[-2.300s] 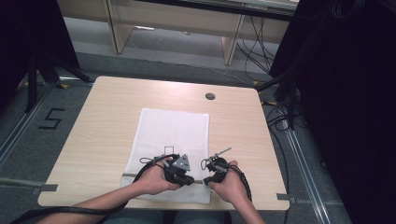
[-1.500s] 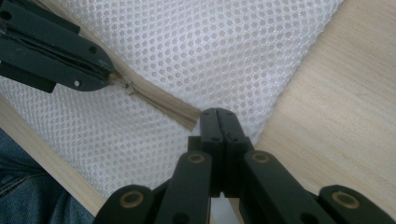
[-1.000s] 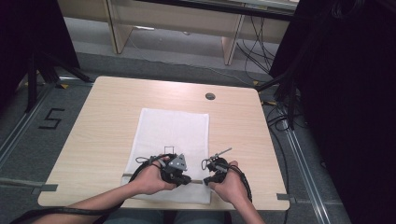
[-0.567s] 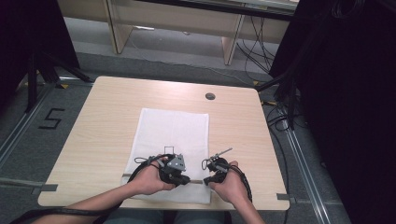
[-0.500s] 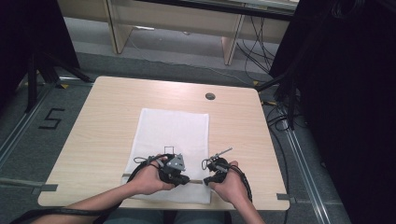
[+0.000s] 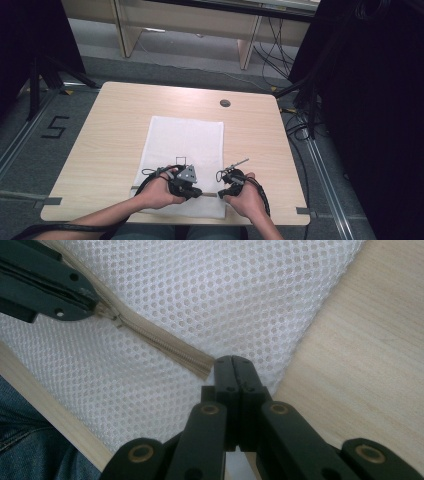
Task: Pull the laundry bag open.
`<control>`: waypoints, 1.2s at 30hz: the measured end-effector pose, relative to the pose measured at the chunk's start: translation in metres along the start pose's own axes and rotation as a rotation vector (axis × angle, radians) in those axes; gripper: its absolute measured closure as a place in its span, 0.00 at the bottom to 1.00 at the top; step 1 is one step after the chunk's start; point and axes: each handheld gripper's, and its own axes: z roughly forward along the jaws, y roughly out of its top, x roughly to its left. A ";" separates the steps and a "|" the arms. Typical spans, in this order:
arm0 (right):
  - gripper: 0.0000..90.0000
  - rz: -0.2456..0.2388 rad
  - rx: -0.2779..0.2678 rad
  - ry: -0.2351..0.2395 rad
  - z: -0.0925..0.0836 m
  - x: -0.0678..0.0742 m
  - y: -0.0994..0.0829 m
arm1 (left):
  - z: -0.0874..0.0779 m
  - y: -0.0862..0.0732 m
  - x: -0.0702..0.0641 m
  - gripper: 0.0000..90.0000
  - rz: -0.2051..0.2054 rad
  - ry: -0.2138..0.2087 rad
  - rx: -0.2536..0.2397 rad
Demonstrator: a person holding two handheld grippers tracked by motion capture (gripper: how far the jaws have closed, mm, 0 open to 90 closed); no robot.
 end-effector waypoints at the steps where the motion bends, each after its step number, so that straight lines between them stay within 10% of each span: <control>1: 1.00 -0.008 -0.005 -0.001 0.000 0.000 0.000 | 0.000 -0.001 -0.001 0.97 -0.022 0.001 -0.004; 36: 1.00 -0.002 -0.006 0.002 0.000 0.000 0.000 | -0.011 -0.008 0.002 0.97 -0.030 0.006 -0.010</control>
